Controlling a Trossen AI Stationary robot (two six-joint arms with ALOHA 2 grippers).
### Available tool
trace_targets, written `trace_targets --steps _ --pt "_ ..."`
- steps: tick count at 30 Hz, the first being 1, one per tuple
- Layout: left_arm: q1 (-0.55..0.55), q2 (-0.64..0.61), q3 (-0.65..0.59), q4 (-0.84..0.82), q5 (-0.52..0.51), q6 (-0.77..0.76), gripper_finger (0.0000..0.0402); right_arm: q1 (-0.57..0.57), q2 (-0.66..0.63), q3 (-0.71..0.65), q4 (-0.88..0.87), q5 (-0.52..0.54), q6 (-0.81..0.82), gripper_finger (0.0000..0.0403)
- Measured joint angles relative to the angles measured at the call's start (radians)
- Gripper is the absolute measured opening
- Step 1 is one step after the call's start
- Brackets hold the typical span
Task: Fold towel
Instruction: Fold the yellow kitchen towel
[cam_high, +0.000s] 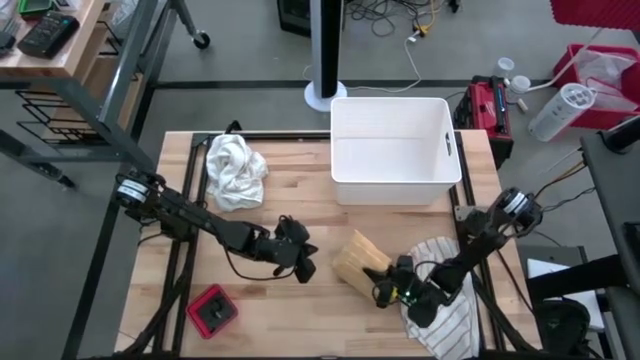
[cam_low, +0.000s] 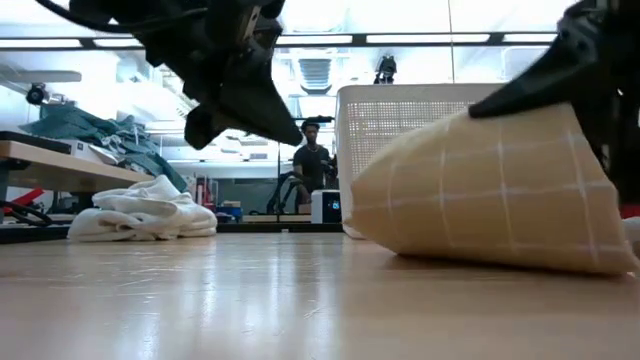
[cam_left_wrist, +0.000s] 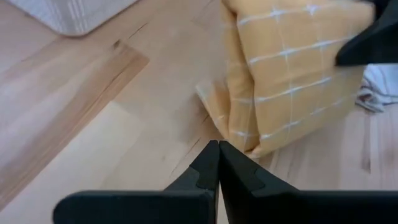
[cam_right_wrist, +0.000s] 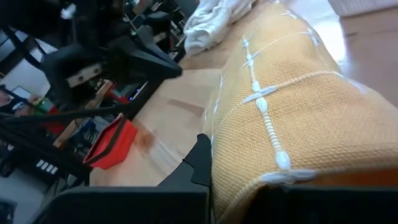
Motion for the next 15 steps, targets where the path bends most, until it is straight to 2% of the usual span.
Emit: trace_targets --steps 6,11,15 --pt "0.0 0.0 0.018 -0.021 -0.008 0.015 0.0 0.089 0.016 0.011 0.009 0.133 -0.005 0.0" --pt "0.0 0.0 0.019 -0.015 -0.012 0.015 0.0 0.156 0.076 0.012 -0.015 0.235 0.207 0.0" --pt "0.0 0.0 0.018 -0.015 -0.014 0.009 0.0 0.168 0.152 0.018 -0.017 0.237 0.373 0.0"
